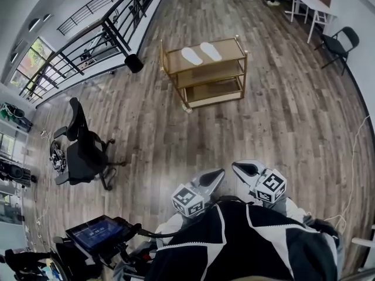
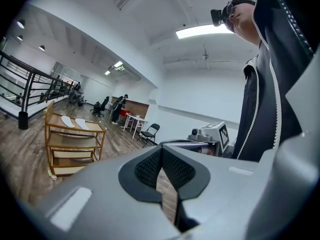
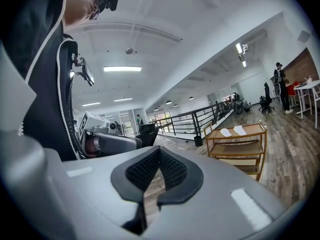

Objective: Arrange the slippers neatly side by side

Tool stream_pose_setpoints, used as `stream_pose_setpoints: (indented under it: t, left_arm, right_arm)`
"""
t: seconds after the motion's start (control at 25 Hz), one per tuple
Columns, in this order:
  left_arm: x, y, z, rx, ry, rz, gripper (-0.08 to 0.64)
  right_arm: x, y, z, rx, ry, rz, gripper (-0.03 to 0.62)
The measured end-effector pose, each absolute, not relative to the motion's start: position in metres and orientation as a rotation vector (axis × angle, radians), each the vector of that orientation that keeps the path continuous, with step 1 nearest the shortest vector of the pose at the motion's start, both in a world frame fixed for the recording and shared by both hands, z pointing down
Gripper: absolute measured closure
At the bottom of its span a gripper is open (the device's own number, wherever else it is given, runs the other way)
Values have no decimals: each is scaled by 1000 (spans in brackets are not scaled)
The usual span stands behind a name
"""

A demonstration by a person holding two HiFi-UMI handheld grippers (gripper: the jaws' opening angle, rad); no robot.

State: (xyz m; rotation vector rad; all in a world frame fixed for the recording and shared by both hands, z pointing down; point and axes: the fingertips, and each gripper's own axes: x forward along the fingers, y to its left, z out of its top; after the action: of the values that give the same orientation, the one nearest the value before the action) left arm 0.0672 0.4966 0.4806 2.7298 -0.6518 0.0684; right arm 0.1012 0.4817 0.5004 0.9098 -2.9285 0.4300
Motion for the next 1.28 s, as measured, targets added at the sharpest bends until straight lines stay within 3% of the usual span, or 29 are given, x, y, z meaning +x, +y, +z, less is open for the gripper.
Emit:
stream_pose_setpoints:
  t: [0.56,0.96,1.28]
  left_arm:
    - [36,351,480,2792,-587,119,545]
    - [-24,227,491,2821,-512,127,545]
    - [-24,213,487,2829,-520,56,545]
  right_arm:
    - [72,362,500,1046,-2885,440,588]
    - [10,238,503,1135,-2826,435,588]
    - [5,225,494,1093,-2814,374,588]
